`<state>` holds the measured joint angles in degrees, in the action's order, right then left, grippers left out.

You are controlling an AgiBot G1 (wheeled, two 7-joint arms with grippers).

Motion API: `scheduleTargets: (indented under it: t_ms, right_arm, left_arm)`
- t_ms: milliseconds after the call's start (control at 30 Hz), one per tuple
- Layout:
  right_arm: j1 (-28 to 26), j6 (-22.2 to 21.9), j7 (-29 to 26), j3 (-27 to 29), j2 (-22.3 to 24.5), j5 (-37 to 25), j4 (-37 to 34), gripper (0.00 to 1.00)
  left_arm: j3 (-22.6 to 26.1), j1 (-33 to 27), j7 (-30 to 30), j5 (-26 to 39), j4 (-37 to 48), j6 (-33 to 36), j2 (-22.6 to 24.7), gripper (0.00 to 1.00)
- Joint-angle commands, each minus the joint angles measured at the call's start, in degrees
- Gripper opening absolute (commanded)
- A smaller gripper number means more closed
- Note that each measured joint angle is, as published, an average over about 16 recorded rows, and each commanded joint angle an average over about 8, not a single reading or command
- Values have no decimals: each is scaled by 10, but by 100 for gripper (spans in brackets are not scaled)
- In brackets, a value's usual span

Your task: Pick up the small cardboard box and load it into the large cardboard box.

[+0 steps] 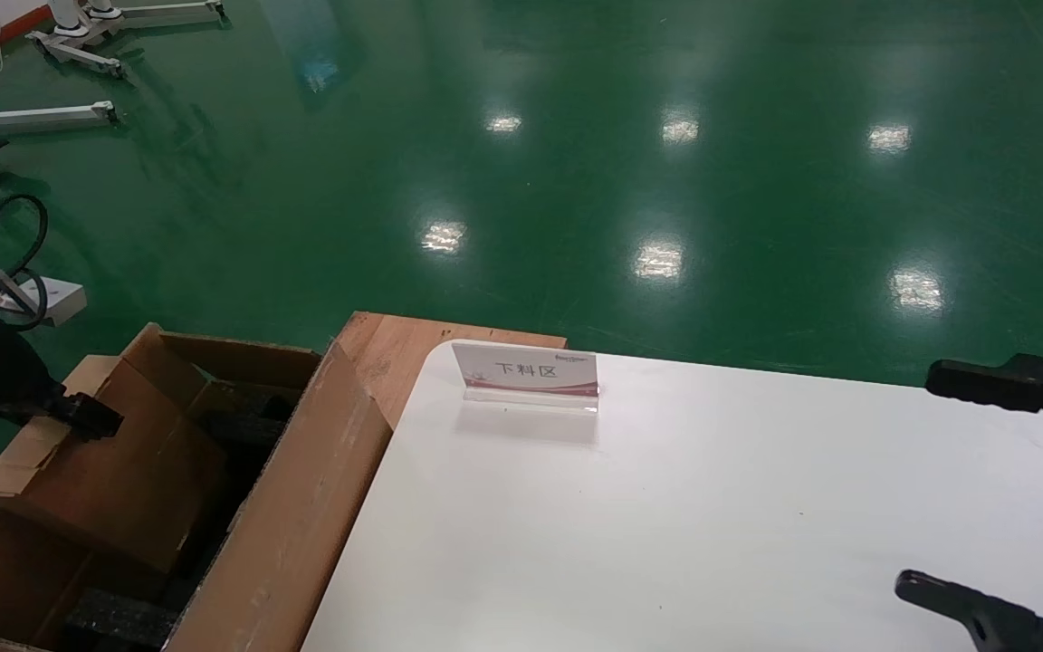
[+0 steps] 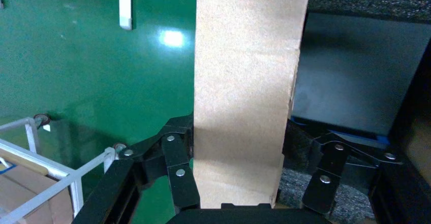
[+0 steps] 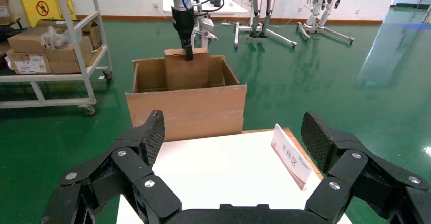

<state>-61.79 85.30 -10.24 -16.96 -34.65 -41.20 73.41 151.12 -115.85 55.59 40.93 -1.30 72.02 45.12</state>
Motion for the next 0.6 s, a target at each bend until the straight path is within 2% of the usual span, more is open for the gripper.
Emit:
scheduleTargets:
  t_ms: [33,600]
  right_arm:
    - [0,0,0,0,0,0,0,100]
    - [0,0,0,0,0,0,0,100]
  left_arm:
    - [0,0,0,0,0,0,0,100]
    - [-6,-16,-16,-8,-4,2,5,100]
